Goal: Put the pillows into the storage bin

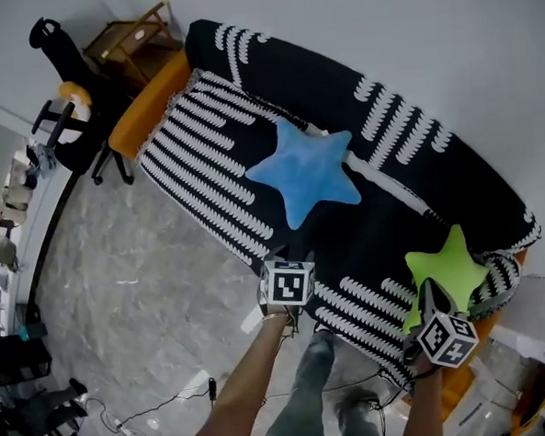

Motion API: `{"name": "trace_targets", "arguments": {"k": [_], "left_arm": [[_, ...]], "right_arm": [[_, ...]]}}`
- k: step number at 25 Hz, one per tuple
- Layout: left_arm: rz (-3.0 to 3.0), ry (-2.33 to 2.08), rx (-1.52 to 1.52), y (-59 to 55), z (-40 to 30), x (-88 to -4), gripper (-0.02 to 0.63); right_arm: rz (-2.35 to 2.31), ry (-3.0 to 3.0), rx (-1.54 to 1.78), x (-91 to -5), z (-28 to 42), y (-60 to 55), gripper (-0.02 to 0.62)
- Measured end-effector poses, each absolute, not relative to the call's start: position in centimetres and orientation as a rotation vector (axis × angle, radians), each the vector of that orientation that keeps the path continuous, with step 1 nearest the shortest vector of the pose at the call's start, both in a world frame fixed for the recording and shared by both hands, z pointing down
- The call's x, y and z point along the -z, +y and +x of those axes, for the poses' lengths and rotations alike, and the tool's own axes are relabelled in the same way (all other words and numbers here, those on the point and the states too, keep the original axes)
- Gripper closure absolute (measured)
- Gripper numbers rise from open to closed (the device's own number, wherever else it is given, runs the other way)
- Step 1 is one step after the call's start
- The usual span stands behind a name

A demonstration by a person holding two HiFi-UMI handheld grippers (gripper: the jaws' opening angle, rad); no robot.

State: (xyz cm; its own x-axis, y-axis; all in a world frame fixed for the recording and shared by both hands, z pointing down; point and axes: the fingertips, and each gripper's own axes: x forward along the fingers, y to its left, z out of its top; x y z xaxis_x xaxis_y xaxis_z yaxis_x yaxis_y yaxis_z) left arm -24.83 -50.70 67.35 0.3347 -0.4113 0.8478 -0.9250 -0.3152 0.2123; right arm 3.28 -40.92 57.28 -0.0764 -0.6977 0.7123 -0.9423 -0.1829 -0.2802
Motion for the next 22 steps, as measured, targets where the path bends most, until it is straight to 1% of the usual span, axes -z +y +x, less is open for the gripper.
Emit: {"name": "trace_targets", "arguments": {"k": [5,11,22], "left_arm": [[1.850,-1.180,-0.940,-54.0,-26.2,-73.2,0.387],[1.815,-1.181,-0.963,-56.4,-26.4,-79.1,0.387],[1.791,-1.220,-1.016,-59.6,-26.9,-84.4,0.387]], "right_arm": [[1.818,-1.761,-1.140,-61.0,1.4,-44.3,0.594],[1.727,-1.698,-1.169,-65.7,1.4,-44.2,0.594],[1.644,-1.634,-1.231,-70.4,1.3,-43.6,0.594]]}}
